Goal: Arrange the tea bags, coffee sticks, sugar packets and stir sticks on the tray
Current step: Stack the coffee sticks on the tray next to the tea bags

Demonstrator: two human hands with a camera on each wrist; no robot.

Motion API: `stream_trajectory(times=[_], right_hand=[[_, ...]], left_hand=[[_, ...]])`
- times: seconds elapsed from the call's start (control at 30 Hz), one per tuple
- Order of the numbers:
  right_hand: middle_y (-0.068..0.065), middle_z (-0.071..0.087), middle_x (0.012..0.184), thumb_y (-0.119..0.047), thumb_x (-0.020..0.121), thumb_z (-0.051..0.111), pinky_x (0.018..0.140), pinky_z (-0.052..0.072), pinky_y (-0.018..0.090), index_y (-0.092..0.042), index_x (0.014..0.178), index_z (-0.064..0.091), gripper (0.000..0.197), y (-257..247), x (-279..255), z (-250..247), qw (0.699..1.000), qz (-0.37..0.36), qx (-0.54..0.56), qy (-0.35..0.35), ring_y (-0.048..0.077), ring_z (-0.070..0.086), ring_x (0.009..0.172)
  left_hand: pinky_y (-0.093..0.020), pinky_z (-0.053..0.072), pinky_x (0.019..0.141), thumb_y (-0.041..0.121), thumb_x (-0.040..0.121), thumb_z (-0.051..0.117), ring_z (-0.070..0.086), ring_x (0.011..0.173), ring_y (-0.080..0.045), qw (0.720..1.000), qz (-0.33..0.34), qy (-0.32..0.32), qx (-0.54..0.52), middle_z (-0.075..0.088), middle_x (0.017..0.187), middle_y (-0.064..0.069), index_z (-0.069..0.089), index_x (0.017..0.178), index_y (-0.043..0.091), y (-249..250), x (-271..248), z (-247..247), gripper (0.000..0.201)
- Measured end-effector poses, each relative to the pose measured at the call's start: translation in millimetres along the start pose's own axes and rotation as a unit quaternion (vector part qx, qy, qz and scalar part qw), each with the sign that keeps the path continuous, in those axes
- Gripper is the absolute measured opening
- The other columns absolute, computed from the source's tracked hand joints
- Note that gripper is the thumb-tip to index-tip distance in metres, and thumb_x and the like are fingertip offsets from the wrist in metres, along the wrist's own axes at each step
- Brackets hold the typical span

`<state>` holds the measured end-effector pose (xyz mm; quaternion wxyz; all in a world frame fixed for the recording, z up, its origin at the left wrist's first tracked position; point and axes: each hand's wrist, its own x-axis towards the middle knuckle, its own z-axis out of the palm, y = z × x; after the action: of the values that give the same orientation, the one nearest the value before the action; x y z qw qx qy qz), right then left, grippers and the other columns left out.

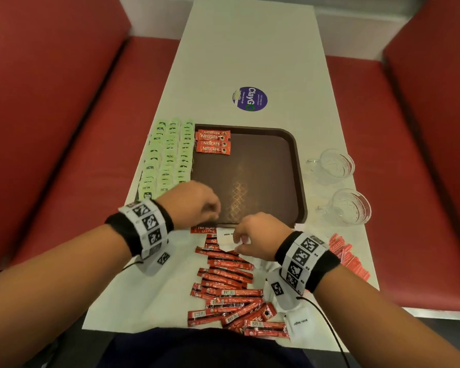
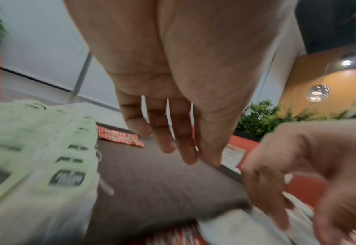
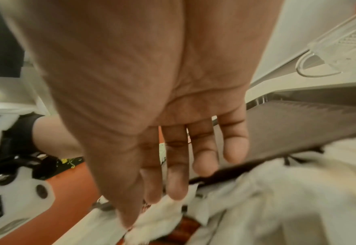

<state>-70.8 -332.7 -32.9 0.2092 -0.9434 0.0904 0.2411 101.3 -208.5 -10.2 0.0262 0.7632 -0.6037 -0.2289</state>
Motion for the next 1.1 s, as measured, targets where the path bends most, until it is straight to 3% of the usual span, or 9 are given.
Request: stream_trajectory(times=[0.13,0.23,0.47,0.67,0.8,0.93,1.1], right_hand=[[-0.007,0.07,0.1,-0.04,0.087,0.068,0.072,0.045,0.027,-0.026,0.102,0.075,0.021,-13.5,-2.8,18.7,1.0,0.005,-0.012,0.007,0.014,0.061,0.088],[-0.005,0.069,0.102,-0.039,0.086,0.069,0.076,0.048,0.03,-0.026,0.104,0.074,0.023,-18.1,-3.9,25.6,0.999,0.021,-0.012,0.021,0.017,0.063,0.093],[-0.004,0.068,0.105,-0.044,0.087,0.068,0.08,0.05,0.032,-0.027,0.114,0.068,0.033,-24.5,-6.3,24.8,0.998,0.023,-0.005,0.05,0.018,0.062,0.096],[0.004,0.068,0.091,-0.035,0.1,0.053,0.076,0.049,0.035,-0.015,0.094,0.068,0.026,-25.2,-8.3,17.6,0.996,0.036,0.021,0.08,0.024,0.062,0.087],[0.001,0.066,0.089,-0.026,0.103,0.043,0.071,0.047,0.033,-0.02,0.1,0.058,0.016,-17.9,-19.1,13.4,0.993,0.073,0.036,0.09,0.022,0.06,0.08],[0.001,0.059,0.085,-0.013,0.098,0.04,0.065,0.048,0.036,-0.023,0.101,0.046,0.012,-11.9,-27.6,16.0,0.988,0.111,0.061,0.09,0.021,0.057,0.074],[0.006,0.06,0.087,-0.011,0.097,0.039,0.072,0.048,0.04,-0.018,0.098,0.044,0.008,-9.0,-33.3,19.1,0.984,0.093,0.12,0.089,0.028,0.058,0.08]], left_hand=[[-0.03,0.049,0.085,0.045,0.09,0.066,0.059,0.093,-0.007,0.996,0.009,-0.072,0.046,0.065,0.1,0.015,0.069,0.105,0.032,9.0,-31.1,33.1,0.02],[-0.032,0.05,0.087,0.04,0.088,0.068,0.06,0.101,-0.012,0.994,0.014,-0.084,0.068,0.066,0.109,0.011,0.069,0.111,0.03,12.5,-41.5,48.9,0.025],[-0.033,0.05,0.083,0.033,0.097,0.055,0.061,0.099,-0.014,0.998,0.007,-0.007,0.054,0.068,0.103,0.009,0.071,0.108,0.03,12.1,-50.3,50.5,0.02],[-0.028,0.05,0.08,0.038,0.092,0.064,0.06,0.088,-0.006,0.997,-0.013,0.074,-0.016,0.068,0.096,0.014,0.072,0.102,0.032,20.6,-50.6,33.2,0.014],[-0.031,0.053,0.078,0.051,0.089,0.064,0.063,0.087,-0.012,0.997,-0.064,0.007,0.034,0.07,0.095,0.009,0.071,0.099,0.028,28.5,-46.4,48.3,0.026],[-0.031,0.05,0.082,0.05,0.084,0.071,0.059,0.091,-0.01,0.997,0.013,-0.074,-0.001,0.067,0.101,0.011,0.071,0.1,0.029,39.5,-44.1,65.7,0.027],[-0.03,0.048,0.08,0.037,0.092,0.063,0.06,0.093,-0.013,0.995,0.047,-0.076,0.034,0.066,0.099,0.008,0.072,0.101,0.028,40.1,-37.8,73.2,0.016]])
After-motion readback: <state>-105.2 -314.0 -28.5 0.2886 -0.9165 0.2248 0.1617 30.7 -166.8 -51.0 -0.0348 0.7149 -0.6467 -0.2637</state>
